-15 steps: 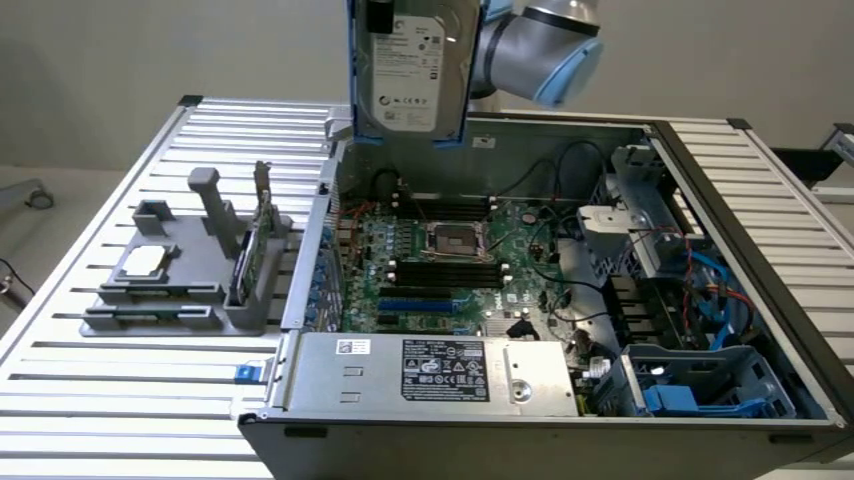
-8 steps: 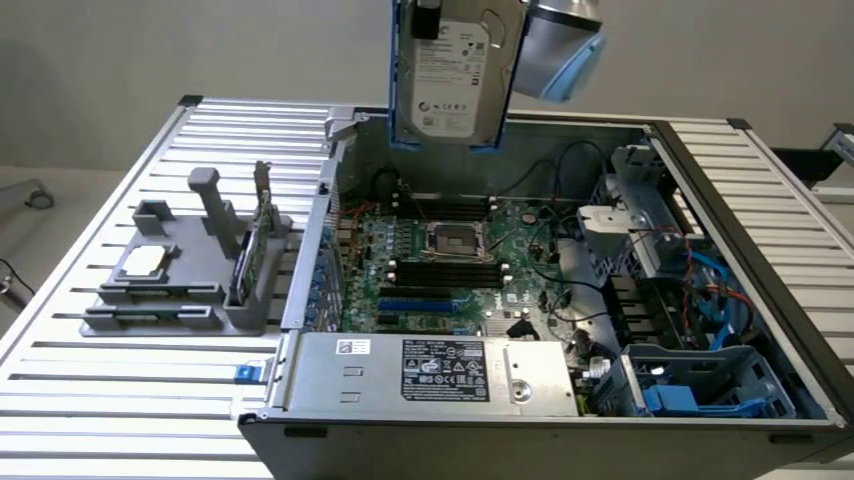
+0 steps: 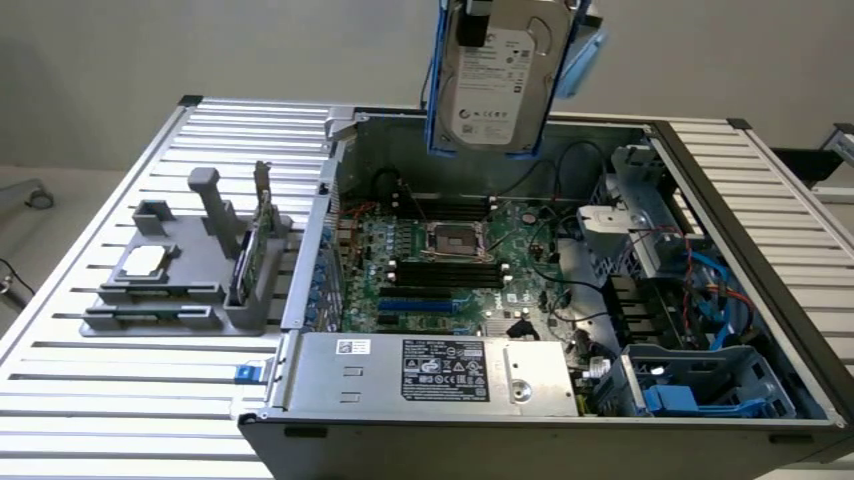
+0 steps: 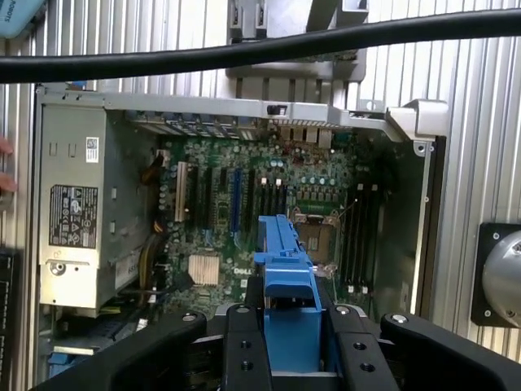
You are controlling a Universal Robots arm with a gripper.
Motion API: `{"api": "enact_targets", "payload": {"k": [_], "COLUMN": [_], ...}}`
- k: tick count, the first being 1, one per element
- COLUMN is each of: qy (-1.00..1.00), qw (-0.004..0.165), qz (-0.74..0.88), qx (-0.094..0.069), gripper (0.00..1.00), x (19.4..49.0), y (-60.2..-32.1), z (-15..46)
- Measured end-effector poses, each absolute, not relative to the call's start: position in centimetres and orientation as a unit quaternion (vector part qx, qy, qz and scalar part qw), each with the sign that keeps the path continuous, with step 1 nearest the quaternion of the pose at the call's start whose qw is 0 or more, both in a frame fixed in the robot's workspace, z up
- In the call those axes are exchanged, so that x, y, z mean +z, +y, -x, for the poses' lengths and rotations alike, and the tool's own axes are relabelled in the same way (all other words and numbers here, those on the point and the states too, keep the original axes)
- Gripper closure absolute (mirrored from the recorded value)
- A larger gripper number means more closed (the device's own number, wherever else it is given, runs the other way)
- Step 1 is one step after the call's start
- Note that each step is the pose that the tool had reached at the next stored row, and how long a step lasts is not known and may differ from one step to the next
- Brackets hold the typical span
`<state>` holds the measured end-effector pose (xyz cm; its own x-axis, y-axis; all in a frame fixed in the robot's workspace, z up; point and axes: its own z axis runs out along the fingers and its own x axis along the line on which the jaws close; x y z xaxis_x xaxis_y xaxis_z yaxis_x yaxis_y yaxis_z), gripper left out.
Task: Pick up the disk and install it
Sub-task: 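Pick up the disk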
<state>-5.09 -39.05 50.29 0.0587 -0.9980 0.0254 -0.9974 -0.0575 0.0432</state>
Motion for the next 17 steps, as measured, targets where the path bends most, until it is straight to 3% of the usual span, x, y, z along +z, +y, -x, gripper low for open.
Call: {"api": "enact_targets", "payload": {"k": [17], "qy": [-0.686], "qw": [0.018], "qz": [-0.727], "qx": [0.001], "gripper": [0.67], "x": [49.7], "y": [-42.8], "z": [0.0]}}
